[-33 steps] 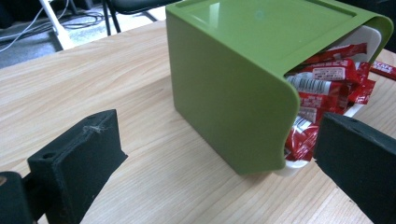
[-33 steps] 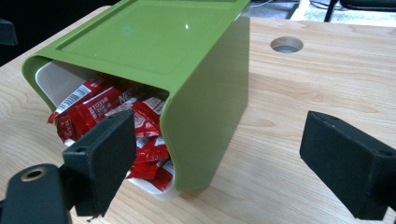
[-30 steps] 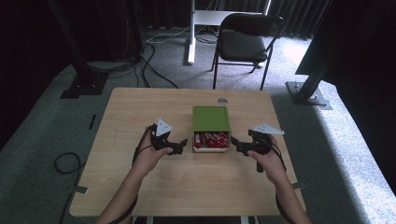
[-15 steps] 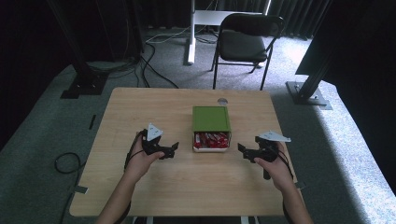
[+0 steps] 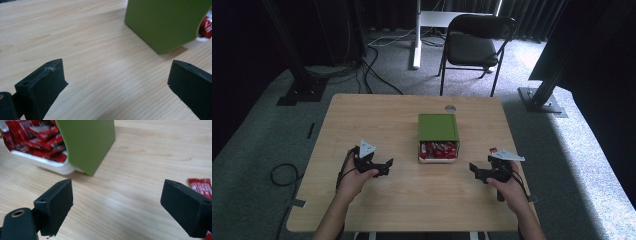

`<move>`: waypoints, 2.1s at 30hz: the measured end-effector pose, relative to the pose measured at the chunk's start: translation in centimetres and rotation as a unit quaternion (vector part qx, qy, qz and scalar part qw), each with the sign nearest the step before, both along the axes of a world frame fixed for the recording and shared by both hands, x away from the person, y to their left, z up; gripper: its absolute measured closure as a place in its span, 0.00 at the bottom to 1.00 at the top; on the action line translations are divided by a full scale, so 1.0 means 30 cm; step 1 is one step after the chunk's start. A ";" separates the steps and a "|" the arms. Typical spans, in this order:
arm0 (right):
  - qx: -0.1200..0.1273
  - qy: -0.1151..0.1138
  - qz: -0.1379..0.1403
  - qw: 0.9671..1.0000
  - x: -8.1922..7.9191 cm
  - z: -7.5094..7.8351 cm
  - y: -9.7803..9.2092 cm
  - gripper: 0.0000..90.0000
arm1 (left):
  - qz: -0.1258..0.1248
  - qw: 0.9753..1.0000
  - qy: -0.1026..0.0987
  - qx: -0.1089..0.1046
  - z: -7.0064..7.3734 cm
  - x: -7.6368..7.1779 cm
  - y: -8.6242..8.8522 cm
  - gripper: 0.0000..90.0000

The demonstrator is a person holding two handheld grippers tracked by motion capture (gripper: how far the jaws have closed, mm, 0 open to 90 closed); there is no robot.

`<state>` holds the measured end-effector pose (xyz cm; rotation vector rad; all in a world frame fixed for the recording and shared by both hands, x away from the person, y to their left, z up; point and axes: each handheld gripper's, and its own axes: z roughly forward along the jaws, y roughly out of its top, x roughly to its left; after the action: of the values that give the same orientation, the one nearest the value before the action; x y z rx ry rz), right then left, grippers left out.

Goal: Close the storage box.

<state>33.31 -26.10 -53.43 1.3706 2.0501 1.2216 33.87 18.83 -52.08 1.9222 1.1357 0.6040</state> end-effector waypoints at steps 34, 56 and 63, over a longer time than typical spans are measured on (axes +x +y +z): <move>-0.050 0.045 0.013 0.998 -0.119 -0.150 -0.017 0.12 | 0.107 0.993 0.053 0.013 -0.145 -0.135 0.224 0.02; -0.098 0.033 0.028 0.994 -0.139 -0.156 0.000 0.11 | 0.204 0.975 0.087 0.035 -0.174 -0.201 0.311 0.02; -0.098 0.033 0.028 0.994 -0.139 -0.156 0.000 0.11 | 0.242 0.966 0.089 0.030 -0.174 -0.200 0.300 0.02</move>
<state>29.16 -26.11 -58.11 1.2843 2.2020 0.9786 27.88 27.83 -57.29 1.7792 1.7453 0.7396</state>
